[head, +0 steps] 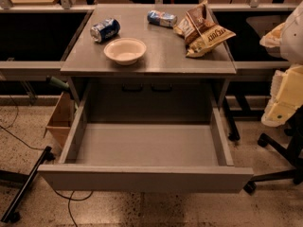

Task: Close top drawer

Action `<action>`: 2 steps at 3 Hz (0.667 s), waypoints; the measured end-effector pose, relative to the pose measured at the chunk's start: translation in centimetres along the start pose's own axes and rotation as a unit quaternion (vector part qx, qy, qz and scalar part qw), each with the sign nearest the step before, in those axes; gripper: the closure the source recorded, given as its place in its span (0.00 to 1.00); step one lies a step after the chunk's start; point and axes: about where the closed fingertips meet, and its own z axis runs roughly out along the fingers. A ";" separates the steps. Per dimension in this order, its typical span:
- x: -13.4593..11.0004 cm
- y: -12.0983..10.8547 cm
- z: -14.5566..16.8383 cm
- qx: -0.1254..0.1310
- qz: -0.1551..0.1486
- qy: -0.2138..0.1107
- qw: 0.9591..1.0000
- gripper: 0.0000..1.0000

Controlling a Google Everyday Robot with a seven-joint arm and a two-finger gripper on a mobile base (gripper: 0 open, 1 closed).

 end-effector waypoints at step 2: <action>-0.1 1.9 1.3 -0.001 0.006 -0.013 1.000 0.00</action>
Offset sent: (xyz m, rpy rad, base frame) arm -0.0239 0.0097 -0.0395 0.0520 0.0163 -0.0188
